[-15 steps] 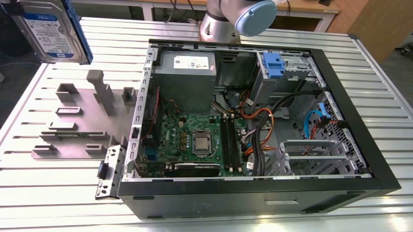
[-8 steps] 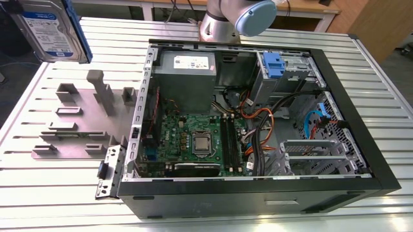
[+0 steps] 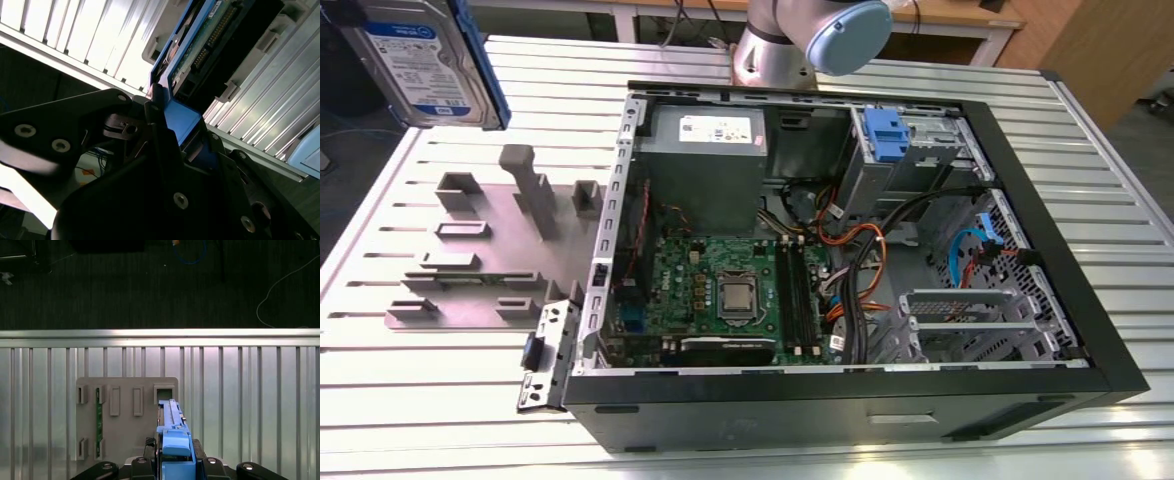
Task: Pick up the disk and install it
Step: 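Pick up the disk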
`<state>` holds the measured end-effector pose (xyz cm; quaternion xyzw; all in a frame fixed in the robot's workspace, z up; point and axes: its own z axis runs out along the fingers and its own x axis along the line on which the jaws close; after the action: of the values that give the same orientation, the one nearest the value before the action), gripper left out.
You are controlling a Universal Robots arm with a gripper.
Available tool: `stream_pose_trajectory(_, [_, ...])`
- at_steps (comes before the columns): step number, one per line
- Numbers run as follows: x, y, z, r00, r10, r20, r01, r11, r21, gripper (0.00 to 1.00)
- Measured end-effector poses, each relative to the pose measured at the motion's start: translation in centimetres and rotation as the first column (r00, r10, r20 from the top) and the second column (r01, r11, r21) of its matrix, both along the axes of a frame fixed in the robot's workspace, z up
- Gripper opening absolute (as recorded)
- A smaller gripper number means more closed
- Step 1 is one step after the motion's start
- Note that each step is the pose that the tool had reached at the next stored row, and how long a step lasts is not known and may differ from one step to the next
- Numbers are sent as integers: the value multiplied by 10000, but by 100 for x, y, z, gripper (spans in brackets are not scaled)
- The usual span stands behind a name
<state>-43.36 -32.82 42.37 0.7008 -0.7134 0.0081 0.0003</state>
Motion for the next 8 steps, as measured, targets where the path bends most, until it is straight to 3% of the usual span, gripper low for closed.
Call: stream_pose_trajectory(8, [-8,1,-1,10000,-1,90,1,10000,24,36])
